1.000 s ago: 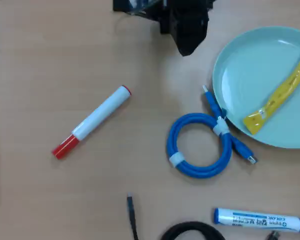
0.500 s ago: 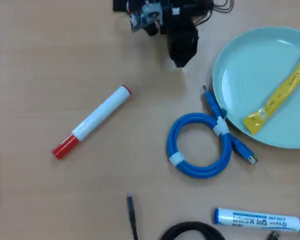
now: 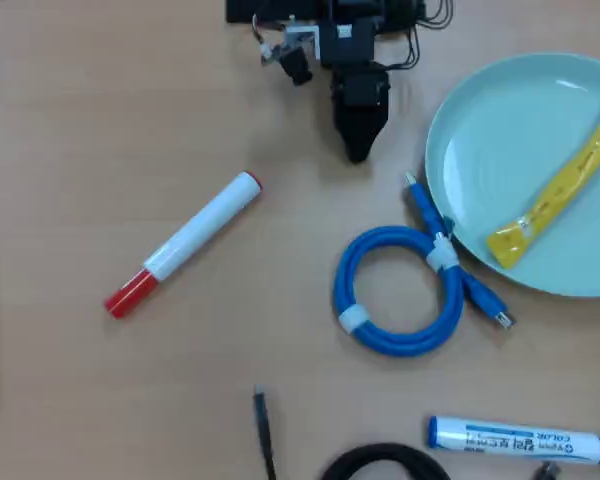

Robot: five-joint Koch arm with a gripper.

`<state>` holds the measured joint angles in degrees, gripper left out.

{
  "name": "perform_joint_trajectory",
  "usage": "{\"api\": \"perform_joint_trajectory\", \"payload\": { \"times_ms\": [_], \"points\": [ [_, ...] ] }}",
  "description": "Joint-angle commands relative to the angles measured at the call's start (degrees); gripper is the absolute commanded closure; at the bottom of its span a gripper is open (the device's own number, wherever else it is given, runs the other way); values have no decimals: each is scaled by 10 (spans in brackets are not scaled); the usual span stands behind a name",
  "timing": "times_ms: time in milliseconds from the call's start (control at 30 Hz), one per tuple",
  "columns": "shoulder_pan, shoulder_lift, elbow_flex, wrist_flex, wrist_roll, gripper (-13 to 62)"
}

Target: Pick up the yellow coffee stick, then put it in the green bowl

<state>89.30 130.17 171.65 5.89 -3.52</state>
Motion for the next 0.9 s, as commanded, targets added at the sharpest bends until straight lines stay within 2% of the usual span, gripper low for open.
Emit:
{"api": "perform_joint_trajectory", "payload": {
  "times_ms": [0,167,500,867],
  "points": [
    [5,61,29,-40,3,576],
    [39,60,92,-89,0,577],
    [44,58,92,-4,2,576],
    [45,58,92,1,3,576]
  ]
}}
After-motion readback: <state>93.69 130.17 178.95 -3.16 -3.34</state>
